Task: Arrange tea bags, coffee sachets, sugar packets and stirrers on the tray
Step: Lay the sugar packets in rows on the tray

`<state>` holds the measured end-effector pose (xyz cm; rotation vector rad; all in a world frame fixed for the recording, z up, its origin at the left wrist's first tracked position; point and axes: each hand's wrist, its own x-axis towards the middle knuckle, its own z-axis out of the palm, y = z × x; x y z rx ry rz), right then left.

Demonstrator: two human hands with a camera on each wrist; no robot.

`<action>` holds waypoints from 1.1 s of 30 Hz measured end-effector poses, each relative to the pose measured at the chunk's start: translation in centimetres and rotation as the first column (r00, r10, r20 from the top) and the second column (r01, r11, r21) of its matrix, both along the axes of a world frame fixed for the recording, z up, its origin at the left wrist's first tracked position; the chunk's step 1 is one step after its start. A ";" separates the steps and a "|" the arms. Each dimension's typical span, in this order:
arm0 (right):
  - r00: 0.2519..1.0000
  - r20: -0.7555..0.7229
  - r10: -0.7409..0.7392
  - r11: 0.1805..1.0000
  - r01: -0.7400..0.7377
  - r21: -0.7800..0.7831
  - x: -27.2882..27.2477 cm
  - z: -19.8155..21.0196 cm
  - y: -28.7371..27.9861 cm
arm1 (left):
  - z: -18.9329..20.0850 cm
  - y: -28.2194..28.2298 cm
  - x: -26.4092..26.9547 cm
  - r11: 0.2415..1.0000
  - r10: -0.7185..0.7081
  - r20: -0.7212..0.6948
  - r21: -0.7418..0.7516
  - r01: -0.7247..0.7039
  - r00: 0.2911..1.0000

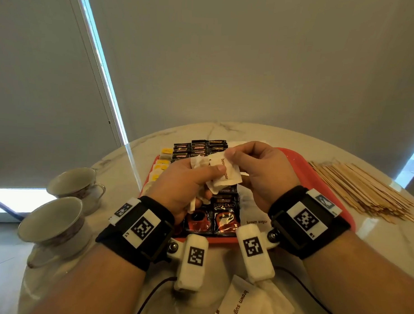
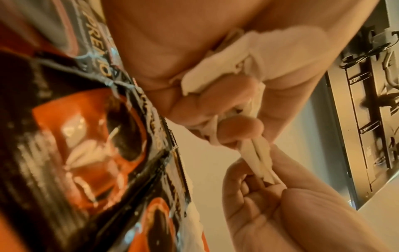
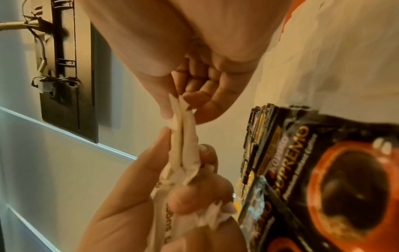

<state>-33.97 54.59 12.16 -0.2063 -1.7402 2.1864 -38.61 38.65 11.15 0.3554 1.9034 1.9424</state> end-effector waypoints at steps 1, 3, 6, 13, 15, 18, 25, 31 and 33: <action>1.000 0.010 0.010 1.000 -0.010 0.001 0.0 0.0 0.0 | -0.1 0.1 0.0 1.000 0.010 0.002 0.017 -0.010 1.000; 0.996 0.059 0.066 0.997 -0.067 0.023 0.1 -0.2 -0.2 | -0.2 0.2 0.0 0.998 0.032 -0.004 0.053 -0.031 0.999; 0.987 0.113 0.118 0.992 -0.123 0.038 0.1 -0.4 -0.3 | -0.1 0.3 -0.1 0.993 0.047 0.013 0.104 -0.048 0.999; 0.997 0.050 0.057 0.998 -0.057 -0.006 -0.1 -0.2 0.0 | -0.1 0.0 -0.4 0.977 -0.018 0.104 0.212 -0.004 0.994; 0.998 0.050 0.045 0.999 -0.045 -0.008 -0.3 -0.1 0.0 | 0.0 -0.1 -0.7 0.963 0.059 0.171 0.250 -0.101 0.984; 0.998 0.057 0.031 0.997 -0.035 0.071 -0.3 -0.3 0.0 | 0.0 -0.2 -1.3 0.948 0.177 0.202 0.228 -0.222 0.963; 0.991 0.088 0.103 0.982 -0.115 0.148 0.0 -0.3 -0.1 | -0.3 0.1 -0.3 0.986 0.080 0.056 0.140 -0.087 0.995; 0.973 0.189 0.131 0.963 -0.170 0.210 0.4 0.4 1.0 | -0.4 0.3 -0.8 0.978 0.145 0.058 0.146 -0.152 0.988; 0.982 0.178 0.059 0.967 -0.101 0.235 0.3 0.5 1.5 | -0.6 0.5 -0.6 0.981 0.127 0.052 0.144 -0.134 0.991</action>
